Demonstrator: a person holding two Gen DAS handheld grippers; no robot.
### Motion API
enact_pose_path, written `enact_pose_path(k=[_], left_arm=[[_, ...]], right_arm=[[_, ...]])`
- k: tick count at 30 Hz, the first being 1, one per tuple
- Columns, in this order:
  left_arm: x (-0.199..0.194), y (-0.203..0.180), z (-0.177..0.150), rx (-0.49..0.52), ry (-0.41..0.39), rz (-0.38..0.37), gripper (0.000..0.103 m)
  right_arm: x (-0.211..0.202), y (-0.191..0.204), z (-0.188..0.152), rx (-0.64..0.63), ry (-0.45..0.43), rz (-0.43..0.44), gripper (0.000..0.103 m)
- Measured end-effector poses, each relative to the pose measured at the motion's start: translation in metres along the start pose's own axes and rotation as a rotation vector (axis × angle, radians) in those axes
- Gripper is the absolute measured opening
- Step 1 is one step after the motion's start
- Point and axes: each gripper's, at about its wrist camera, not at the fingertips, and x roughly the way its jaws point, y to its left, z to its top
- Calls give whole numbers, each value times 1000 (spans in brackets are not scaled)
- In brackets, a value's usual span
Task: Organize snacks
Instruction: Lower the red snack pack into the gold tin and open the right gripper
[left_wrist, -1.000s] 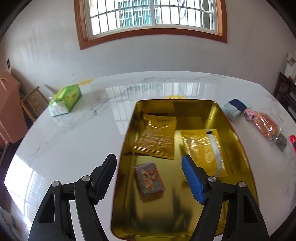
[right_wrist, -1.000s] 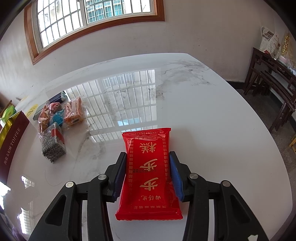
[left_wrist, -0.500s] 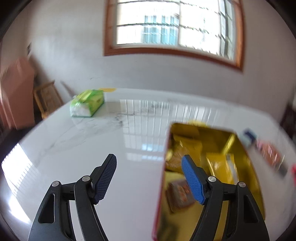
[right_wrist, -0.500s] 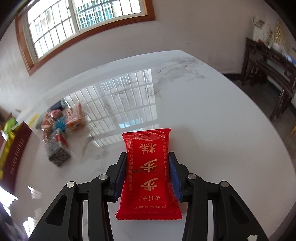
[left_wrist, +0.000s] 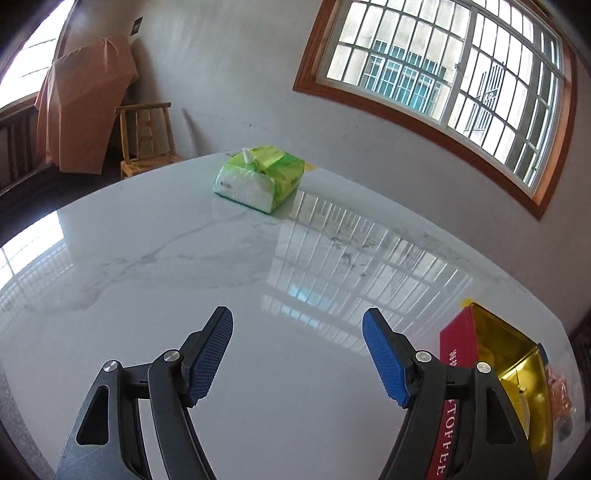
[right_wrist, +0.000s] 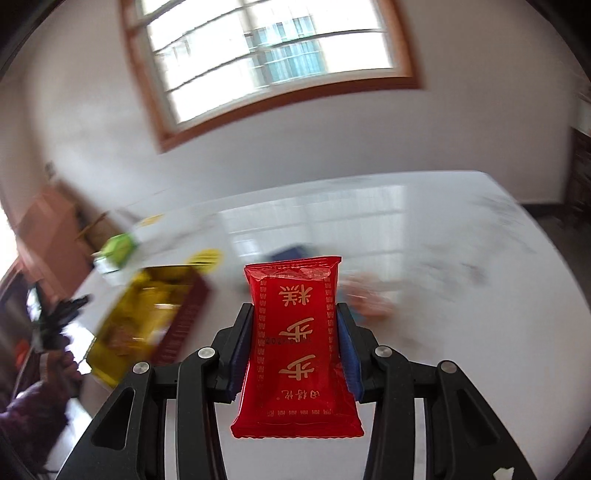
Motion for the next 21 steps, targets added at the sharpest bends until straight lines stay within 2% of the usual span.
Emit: enact_pose_path(k=[4,8,12,21], left_arm=[[7,-2,-2,8,26,6,74],[-5,-1,-2,6,-23,9,79],[-12,2,-3,-12,-63,56,80],[-9,2,-2,-10,-58,53,80]], right_arm=[[43,54,9,-16,71,134,40],[95,109,14,-69,147,203,40],[143,144,14,-115,228,195,40],[206,173,10,-142,341,92,40]])
